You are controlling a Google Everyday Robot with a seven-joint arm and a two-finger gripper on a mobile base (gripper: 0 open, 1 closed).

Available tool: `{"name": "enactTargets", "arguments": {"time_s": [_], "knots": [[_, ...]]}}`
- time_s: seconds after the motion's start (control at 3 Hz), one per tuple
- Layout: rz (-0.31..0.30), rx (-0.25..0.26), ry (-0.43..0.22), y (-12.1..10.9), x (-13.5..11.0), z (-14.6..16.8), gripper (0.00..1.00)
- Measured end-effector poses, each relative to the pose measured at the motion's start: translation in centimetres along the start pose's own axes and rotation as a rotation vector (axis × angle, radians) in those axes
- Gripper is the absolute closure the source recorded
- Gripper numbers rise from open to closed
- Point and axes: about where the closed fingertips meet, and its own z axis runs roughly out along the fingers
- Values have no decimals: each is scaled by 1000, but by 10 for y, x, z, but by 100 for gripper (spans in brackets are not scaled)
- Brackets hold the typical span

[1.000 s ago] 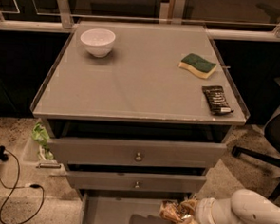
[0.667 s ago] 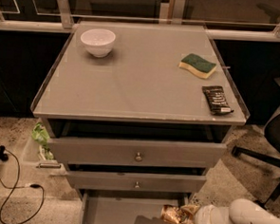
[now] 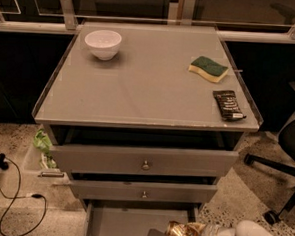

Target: Place orange can into bottom drawer

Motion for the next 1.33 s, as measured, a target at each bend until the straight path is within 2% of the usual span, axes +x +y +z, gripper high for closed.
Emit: {"name": "enactTargets", "arguments": {"time_s": [0.33, 1.33], "knots": [[1, -1, 0, 0, 0, 1, 100], [24, -30, -9, -21, 32, 101, 100]]}}
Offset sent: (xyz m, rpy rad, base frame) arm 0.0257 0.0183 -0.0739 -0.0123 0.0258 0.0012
